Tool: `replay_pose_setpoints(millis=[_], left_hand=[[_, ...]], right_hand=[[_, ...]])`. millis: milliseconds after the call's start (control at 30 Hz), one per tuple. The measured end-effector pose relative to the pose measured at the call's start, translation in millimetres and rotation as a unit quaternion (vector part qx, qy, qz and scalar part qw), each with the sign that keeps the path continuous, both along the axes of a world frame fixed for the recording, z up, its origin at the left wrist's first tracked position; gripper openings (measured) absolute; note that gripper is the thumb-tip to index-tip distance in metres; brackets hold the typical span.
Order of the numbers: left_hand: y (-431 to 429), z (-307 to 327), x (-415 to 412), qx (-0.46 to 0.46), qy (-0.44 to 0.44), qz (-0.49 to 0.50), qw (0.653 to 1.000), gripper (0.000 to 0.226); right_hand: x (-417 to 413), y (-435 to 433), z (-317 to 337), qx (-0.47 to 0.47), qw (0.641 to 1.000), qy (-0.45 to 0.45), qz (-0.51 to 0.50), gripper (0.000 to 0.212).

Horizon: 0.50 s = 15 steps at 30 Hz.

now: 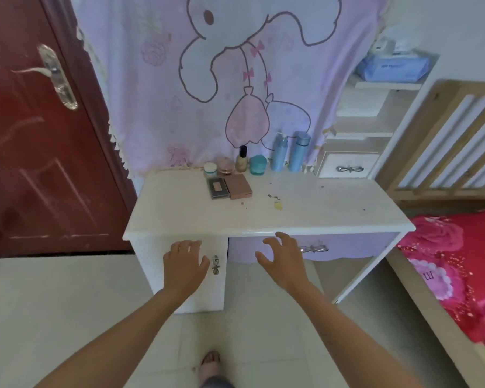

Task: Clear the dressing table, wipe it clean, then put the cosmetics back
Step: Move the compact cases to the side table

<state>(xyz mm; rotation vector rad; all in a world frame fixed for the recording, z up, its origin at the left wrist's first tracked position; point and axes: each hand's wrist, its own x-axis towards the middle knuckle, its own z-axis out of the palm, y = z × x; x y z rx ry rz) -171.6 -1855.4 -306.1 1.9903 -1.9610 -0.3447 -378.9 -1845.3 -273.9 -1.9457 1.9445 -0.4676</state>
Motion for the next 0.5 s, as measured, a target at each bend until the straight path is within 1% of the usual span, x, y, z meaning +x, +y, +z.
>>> replay_pose_setpoints(millis=[133, 167, 267, 400, 500], left_hand=[[-60, -7, -6, 0.003, 0.015, 0.026, 1.000, 0.057], [-69, -9, -7, 0.005, 0.013, 0.027, 1.000, 0.056], [-126, -24, -9, 0.025, 0.014, 0.032, 0.999, 0.044], [-196, -40, -5, 0.045, 0.026, 0.041, 0.998, 0.044], [-234, -51, 0, 0.061, 0.016, 0.047, 0.997, 0.044]], right_hand=[[3, -60, -9, -0.005, 1.000, 0.014, 0.020, 0.044], [3, -68, -8, -0.006, 1.000, 0.020, 0.021, 0.044], [2, -123, -12, 0.004, 0.999, 0.040, 0.024, 0.044], [6, -197, -17, 0.035, 0.997, 0.069, 0.019, 0.045], [17, -240, -23, 0.057, 0.995, 0.077, 0.008, 0.049]])
